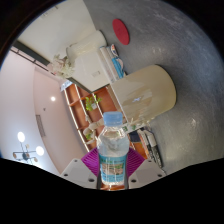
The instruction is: Pour water
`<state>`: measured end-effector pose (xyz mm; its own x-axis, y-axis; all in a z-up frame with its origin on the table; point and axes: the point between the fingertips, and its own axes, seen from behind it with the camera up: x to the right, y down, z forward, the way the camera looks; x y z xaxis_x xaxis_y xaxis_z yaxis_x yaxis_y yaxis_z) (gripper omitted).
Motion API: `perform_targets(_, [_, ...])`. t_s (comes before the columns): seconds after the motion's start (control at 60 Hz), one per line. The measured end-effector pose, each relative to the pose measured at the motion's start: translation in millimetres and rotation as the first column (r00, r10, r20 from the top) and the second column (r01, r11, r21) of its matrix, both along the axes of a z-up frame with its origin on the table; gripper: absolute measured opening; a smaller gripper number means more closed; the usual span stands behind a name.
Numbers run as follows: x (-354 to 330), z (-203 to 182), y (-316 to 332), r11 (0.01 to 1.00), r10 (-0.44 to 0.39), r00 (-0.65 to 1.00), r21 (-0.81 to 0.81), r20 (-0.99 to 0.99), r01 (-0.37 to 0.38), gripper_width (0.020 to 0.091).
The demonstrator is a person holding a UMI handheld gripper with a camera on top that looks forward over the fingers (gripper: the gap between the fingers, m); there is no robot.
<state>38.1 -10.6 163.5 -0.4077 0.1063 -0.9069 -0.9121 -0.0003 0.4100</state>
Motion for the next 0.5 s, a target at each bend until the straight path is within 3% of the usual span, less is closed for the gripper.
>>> perform_targets(0.217, [-3, -2, 1, 1.000, 0.016, 0.996, -0.018, 0.086, -0.014, 0.0308])
perform_targets(0.3, [-13, 6, 1, 0.998, 0.052, 0.954, -0.034, 0.295, -0.043, 0.0307])
perform_targets(0.417, [-21, 18, 1, 0.996, 0.092, 0.666, -0.063, 0.740, -0.067, 0.0321])
perform_targets(0.5, [-16, 32, 7, 0.994, 0.106, 0.391, -0.102, 0.914, -0.031, 0.0323])
